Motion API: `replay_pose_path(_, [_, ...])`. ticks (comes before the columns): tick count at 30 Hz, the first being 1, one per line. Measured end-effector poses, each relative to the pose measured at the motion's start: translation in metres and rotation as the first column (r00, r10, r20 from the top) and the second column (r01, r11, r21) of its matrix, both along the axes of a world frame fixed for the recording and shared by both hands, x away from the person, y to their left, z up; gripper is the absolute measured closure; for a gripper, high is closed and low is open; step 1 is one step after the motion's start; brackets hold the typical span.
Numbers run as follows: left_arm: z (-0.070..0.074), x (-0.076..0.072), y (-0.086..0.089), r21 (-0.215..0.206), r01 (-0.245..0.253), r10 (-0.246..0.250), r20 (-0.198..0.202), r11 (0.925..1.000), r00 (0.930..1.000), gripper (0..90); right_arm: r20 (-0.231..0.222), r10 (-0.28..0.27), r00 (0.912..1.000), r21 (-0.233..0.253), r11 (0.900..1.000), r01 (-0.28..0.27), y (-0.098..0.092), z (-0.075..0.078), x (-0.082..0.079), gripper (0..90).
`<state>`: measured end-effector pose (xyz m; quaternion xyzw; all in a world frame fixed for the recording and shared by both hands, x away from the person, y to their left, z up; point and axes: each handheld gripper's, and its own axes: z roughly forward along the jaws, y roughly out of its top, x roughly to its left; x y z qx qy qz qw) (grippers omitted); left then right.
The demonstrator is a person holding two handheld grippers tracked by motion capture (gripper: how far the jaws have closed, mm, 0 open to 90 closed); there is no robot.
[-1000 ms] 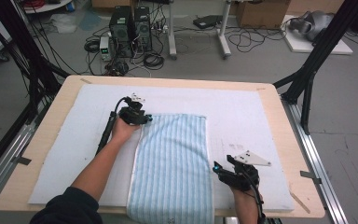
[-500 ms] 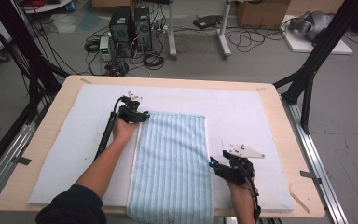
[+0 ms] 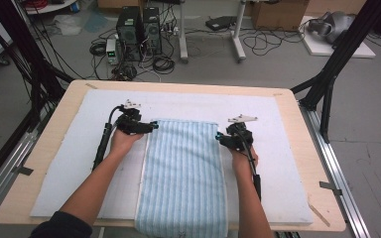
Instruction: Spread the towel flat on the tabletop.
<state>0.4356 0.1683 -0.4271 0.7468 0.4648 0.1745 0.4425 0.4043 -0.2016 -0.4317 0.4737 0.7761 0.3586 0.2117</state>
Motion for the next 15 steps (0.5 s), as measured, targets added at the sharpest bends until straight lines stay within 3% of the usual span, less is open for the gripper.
replay_pose_path(3, [0.003,-0.007,0.007,-0.029,-0.016,0.016,0.030,0.9995,0.9994,22.7,-0.047,0.033,0.9984,-0.049,0.998,-0.035,0.016,-0.007,0.013,63.8])
replay_pose_path(7, [0.005,-0.012,0.014,-0.022,-0.019,0.020,0.033,0.9996,0.9993,23.6,-0.030,0.034,0.9990,-0.100,0.994,-0.037,0.025,-0.010,0.020,72.2])
replay_pose_path(10, [0.006,-0.015,0.017,-0.016,-0.023,0.024,0.034,0.9996,0.9991,24.1,-0.009,-0.009,0.9999,-0.145,0.989,0.007,0.024,-0.011,0.024,74.5])
replay_pose_path(15, [0.010,-0.022,0.022,-0.029,-0.019,0.021,0.063,0.9994,0.9978,23.9,-0.029,-0.064,0.9975,-0.064,0.996,0.062,0.016,-0.010,0.024,60.6])
